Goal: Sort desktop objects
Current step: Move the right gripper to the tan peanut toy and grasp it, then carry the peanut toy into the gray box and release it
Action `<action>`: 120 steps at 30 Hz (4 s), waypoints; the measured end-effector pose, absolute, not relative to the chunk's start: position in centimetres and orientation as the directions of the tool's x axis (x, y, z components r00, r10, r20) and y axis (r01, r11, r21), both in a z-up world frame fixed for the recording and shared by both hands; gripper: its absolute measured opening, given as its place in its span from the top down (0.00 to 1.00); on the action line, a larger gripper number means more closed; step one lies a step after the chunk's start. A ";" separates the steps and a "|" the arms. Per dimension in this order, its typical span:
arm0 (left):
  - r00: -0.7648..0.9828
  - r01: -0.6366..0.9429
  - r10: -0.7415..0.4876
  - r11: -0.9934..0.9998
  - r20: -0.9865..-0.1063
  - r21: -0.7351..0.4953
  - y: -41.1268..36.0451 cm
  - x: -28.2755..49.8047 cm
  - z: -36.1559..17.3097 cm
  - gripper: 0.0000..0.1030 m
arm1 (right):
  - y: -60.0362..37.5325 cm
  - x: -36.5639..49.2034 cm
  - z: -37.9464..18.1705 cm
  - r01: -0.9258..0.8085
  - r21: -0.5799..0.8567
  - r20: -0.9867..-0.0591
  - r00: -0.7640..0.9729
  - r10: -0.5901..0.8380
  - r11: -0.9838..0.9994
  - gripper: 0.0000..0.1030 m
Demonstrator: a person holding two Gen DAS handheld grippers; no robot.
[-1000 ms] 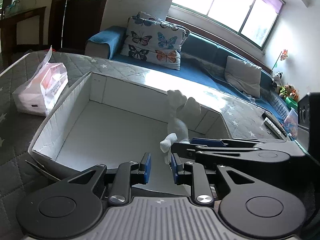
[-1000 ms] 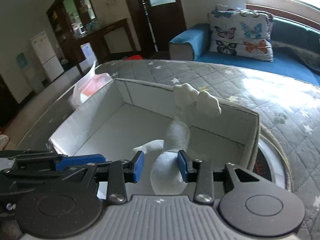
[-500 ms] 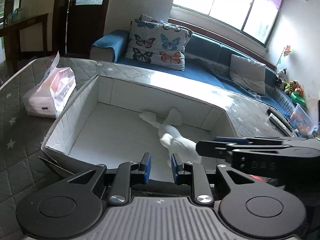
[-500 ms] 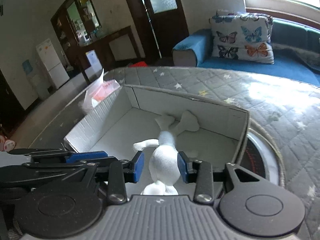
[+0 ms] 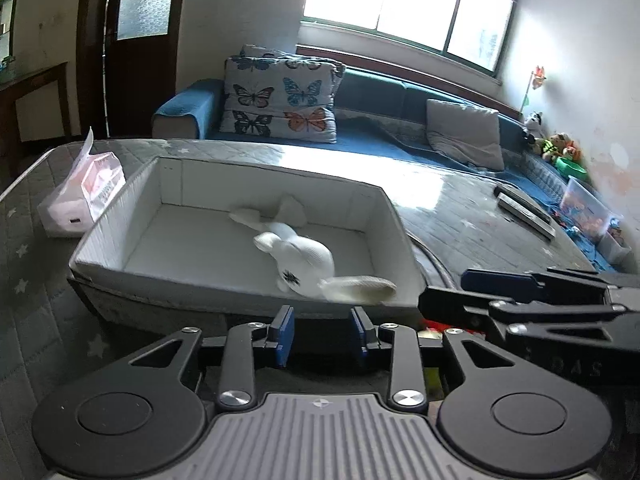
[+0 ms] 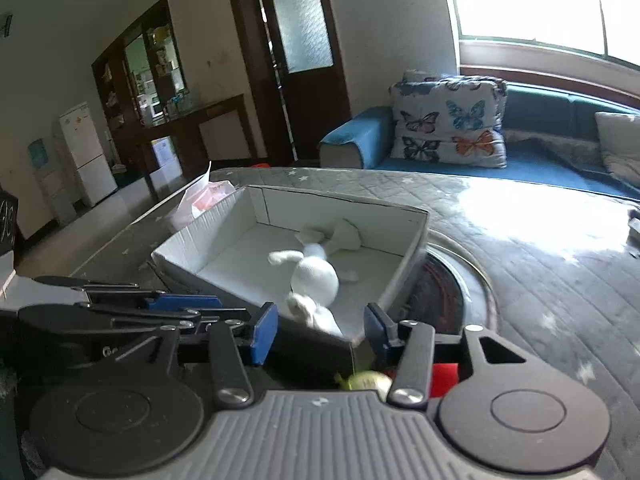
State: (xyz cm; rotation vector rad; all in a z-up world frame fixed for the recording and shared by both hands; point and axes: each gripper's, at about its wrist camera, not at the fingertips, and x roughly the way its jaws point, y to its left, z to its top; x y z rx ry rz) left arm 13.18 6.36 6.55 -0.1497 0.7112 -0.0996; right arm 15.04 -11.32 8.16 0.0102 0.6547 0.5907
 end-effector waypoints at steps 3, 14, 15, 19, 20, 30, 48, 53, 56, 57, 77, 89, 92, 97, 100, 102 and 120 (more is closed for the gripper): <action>0.746 0.055 -0.151 0.985 -0.649 -0.166 5.4 12.0 6.1 0.67 | -12.6 12.8 7.8 -0.494 0.176 -0.559 0.662 0.500 0.851 0.40; 0.700 0.104 -0.200 0.978 -0.685 -0.179 2.6 8.6 3.5 0.67 | -15.3 7.7 5.1 -0.462 0.162 -0.586 0.666 0.462 0.872 0.24; 0.696 0.106 -0.206 0.977 -0.688 -0.186 2.4 8.5 3.4 0.67 | -15.4 7.4 4.8 -0.462 0.162 -0.591 0.662 0.461 0.872 0.24; 0.677 0.124 -0.241 0.969 -0.696 -0.216 1.7 8.0 2.9 0.67 | -16.0 6.1 3.7 -0.461 0.159 -0.610 0.650 0.454 0.873 0.25; 0.671 0.131 -0.251 0.966 -0.698 -0.222 1.5 8.0 2.8 0.67 | -16.1 5.7 3.4 -0.461 0.159 -0.614 0.646 0.453 0.873 0.26; 0.661 0.158 -0.283 0.958 -0.695 -0.239 1.0 7.9 2.8 0.67 | -16.2 4.8 1.3 -0.466 0.174 -0.642 0.615 0.459 0.868 0.40; 0.605 0.252 -0.367 0.930 -0.706 -0.268 -0.3 8.7 2.4 0.67 | -16.1 5.2 0.3 -0.468 0.199 -0.651 0.593 0.473 0.861 0.59; 0.589 0.266 -0.397 0.918 -0.704 -0.295 -0.2 9.0 1.9 0.65 | -16.0 5.2 0.2 -0.467 0.195 -0.650 0.597 0.470 0.862 0.60; 0.587 0.268 -0.404 0.915 -0.702 -0.303 0.0 9.0 2.0 0.65 | -15.9 5.1 0.3 -0.470 0.187 -0.651 0.598 0.467 0.863 0.61; 0.589 0.271 -0.406 0.914 -0.699 -0.303 0.1 8.9 2.1 0.66 | -15.9 5.0 0.4 -0.470 0.185 -0.651 0.599 0.466 0.863 0.61; 0.780 0.216 -0.335 0.937 -0.529 -0.275 4.8 12.8 10.5 0.68 | -11.5 10.7 8.2 -0.581 0.090 -0.517 0.667 0.536 0.809 0.62; 0.755 0.101 -0.284 0.941 -0.591 -0.323 8.7 20.3 8.0 0.68 | -7.4 20.1 6.4 -0.647 0.130 -0.591 0.558 0.583 0.751 0.62; 0.741 0.081 -0.281 0.939 -0.610 -0.334 9.1 21.2 7.0 0.68 | -6.9 21.3 5.3 -0.656 0.139 -0.620 0.527 0.581 0.742 0.62; 0.725 0.073 -0.284 0.937 -0.627 -0.341 9.0 21.6 5.8 0.69 | -6.7 21.7 4.2 -0.652 0.133 -0.647 0.513 0.564 0.746 0.58; 0.720 0.080 -0.289 0.938 -0.631 -0.338 8.5 21.5 5.6 0.69 | -6.7 21.4 4.2 -0.644 0.119 -0.649 0.526 0.550 0.756 0.55; 0.717 0.086 -0.290 0.939 -0.634 -0.332 8.2 21.4 5.5 0.69 | -6.8 21.1 4.3 -0.640 0.105 -0.648 0.536 0.541 0.761 0.54; 0.683 0.104 -0.285 0.949 -0.672 -0.297 5.6 21.6 4.4 0.69 | -10.9 17.5 5.0 -0.577 0.125 -0.581 0.617 0.531 0.807 0.52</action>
